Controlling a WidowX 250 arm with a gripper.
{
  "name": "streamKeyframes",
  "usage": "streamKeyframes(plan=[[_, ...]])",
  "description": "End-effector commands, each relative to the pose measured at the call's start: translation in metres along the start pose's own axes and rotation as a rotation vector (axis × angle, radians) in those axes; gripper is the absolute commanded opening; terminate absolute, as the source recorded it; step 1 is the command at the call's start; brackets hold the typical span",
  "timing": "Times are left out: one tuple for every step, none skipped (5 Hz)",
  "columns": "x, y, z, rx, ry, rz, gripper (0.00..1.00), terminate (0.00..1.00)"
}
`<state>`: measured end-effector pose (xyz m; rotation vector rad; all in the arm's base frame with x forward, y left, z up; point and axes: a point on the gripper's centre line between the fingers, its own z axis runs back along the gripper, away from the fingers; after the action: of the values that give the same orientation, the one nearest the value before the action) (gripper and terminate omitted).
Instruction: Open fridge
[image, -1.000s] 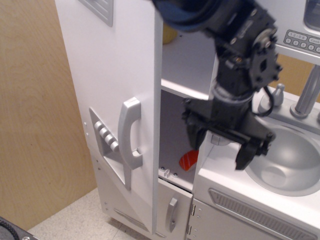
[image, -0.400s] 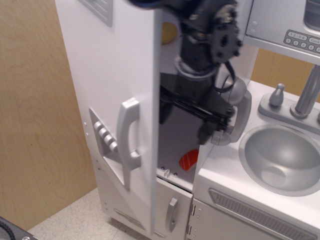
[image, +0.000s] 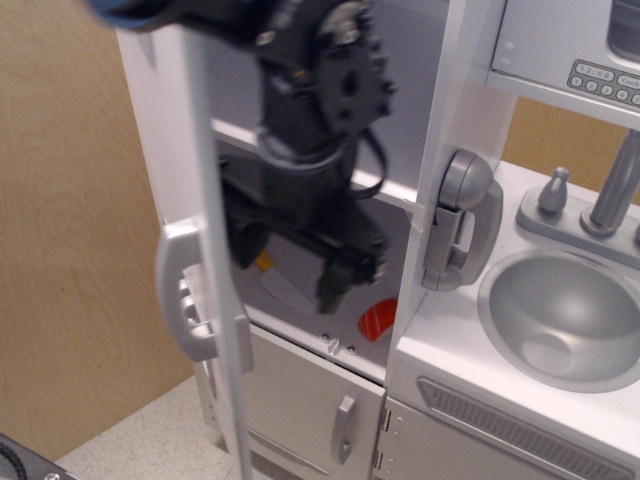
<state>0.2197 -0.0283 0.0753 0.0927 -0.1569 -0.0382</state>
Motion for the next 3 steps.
streamKeyframes(plan=[[-0.026, 0.071, -0.003, 0.059, 0.011, 0.052, 1.00, 0.00], [-0.035, 0.111, -0.008, 0.082, -0.002, 0.075, 1.00, 0.00], [-0.033, 0.144, -0.012, 0.115, -0.016, 0.118, 1.00, 0.00]])
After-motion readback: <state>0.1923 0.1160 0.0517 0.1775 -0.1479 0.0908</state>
